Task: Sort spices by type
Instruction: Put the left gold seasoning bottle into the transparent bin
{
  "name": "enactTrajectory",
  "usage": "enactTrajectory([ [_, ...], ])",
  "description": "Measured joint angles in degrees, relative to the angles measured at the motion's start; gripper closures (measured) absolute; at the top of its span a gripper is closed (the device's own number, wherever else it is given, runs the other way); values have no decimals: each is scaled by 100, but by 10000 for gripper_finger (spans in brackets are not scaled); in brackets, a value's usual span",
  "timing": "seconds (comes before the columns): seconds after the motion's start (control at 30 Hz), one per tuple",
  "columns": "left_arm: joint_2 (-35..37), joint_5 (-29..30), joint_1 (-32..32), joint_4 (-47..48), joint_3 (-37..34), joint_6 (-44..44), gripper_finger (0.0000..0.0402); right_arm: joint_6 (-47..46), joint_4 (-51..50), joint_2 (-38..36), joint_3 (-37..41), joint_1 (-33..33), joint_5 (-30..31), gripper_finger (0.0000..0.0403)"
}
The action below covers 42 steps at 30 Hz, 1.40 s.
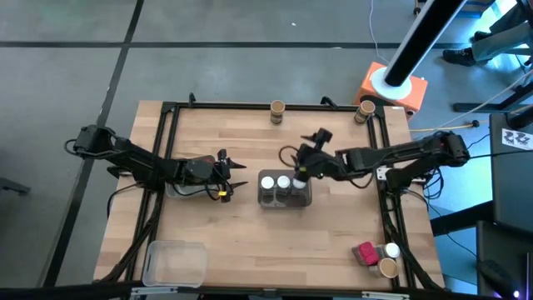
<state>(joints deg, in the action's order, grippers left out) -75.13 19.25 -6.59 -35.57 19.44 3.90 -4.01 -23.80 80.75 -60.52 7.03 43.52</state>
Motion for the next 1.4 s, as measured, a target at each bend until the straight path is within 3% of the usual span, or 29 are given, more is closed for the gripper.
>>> enactTrajectory([
  [0.27, 0, 0, 2, -9, 0, 0, 153, -147, 203, 40, -1, -712, 172, 56],
  [0.6, -1, 0, 1, -5, 0, -4, 153, 280, 1519, 436, -1, -1831, -1383, 56],
  [1.4, -2, 2, 0, 13, 0, 2, 153, 284, 3259, 1590, 3, -3502, -3163, 56],
])
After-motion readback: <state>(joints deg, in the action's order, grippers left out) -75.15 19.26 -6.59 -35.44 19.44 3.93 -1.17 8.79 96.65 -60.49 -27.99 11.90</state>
